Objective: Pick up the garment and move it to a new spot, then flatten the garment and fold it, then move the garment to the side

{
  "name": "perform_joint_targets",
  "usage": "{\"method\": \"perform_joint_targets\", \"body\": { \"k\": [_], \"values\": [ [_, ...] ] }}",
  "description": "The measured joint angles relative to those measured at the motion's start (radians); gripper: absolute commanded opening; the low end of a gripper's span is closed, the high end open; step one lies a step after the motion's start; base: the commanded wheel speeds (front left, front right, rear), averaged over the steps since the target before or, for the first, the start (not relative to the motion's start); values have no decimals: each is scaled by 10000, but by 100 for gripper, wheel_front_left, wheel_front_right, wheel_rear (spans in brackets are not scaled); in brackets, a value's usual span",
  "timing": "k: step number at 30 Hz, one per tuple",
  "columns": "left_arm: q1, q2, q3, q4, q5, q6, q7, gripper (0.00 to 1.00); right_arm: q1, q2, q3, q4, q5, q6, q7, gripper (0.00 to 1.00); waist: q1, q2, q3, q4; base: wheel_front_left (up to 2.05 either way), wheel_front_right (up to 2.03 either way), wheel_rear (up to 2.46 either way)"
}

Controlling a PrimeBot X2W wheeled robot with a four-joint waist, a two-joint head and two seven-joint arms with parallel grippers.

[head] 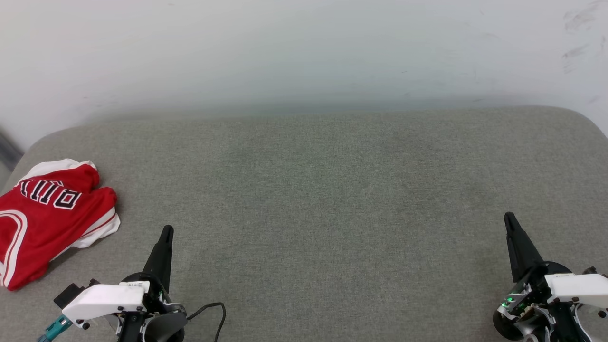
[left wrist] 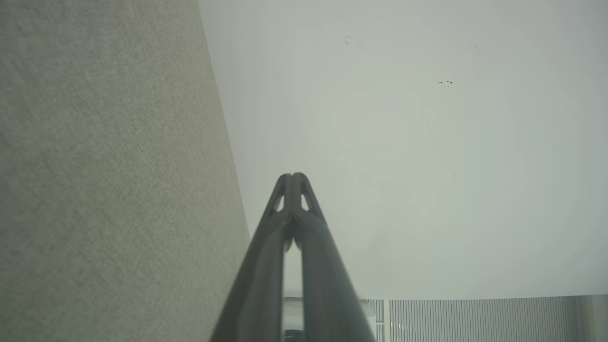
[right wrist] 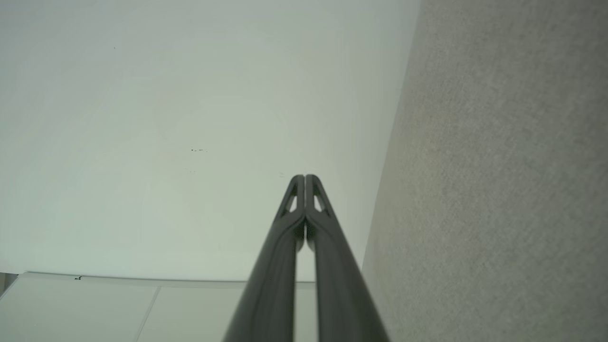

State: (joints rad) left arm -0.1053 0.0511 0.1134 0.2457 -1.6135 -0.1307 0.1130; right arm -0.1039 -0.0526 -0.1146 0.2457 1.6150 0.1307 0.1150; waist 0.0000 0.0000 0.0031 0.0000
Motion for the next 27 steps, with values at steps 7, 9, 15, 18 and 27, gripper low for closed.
{"method": "perform_joint_targets", "body": {
  "k": [7,9,15,18,27],
  "values": [
    [0,0,0,0,0,0,0,0,0,0,0,0,0,0,0,0,0,0,0,0,0,0,0],
    [0,0,0,0,0,0,0,0,0,0,0,0,0,0,0,0,0,0,0,0,0,0,0],
    [-1,0,0,0,0,0,0,0,0,0,0,0,0,0,0,0,0,0,0,0,0,0,0],
    [-1,0,0,0,0,0,0,0,0,0,2,0,0,0,0,0,0,0,0,0,0,0,0],
    [16,-4,-10,36,0,0,-4,100,19,0,2,31,2,2,0,100,0,0,0,0,0,0,0]
  ]
}}
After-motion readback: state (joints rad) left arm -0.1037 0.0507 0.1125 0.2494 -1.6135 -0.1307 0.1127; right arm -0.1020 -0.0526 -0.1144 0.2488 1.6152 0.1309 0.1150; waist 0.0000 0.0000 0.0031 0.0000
